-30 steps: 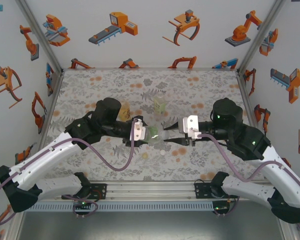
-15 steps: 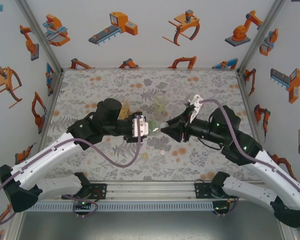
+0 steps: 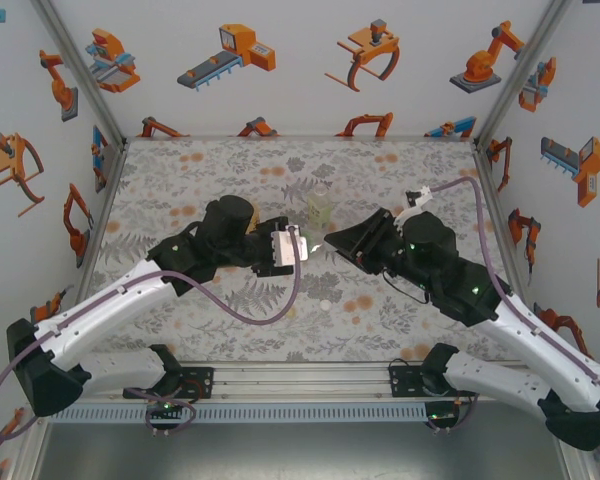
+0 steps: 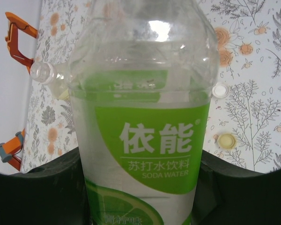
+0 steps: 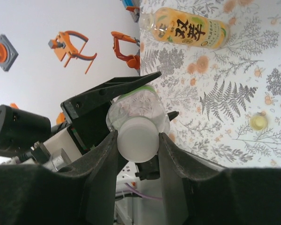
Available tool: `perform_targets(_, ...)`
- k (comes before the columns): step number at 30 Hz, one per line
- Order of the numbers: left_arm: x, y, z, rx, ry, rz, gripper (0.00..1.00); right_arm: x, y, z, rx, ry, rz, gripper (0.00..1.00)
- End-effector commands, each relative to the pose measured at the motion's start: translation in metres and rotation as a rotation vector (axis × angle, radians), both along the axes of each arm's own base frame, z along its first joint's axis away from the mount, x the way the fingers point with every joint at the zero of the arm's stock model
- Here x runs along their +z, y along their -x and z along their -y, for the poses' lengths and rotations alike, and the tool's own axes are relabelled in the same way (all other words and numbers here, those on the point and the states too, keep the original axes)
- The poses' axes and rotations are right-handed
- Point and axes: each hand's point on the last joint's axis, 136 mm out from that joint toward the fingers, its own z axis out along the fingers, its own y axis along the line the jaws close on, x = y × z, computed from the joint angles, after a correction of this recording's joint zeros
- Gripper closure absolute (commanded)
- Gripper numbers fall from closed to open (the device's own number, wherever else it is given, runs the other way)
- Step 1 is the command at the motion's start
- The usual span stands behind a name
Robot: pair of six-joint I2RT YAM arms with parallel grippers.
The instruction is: Screw on the bottle caps
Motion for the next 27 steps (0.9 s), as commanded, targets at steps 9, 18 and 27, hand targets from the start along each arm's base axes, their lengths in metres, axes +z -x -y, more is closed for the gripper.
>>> perform_targets(9, 0.036, 0.017, 0.01, -0.122, 0.105, 0.051, 1.0, 0.058, 0.006, 0.008, 0.136, 0.256, 0.41, 0.53)
perform_targets(18, 0.039, 0.054, 0.004, -0.272, 0.104, -0.026, 1.0, 0.109, 0.052, -0.013, 0.496, 0.497, 1.014, 0.32)
perform_targets(27, 0.043, 0.073, -0.005, -0.318, 0.121, -0.1, 1.0, 0.098, 0.123, -0.035, 0.959, 0.562, 1.584, 0.36)
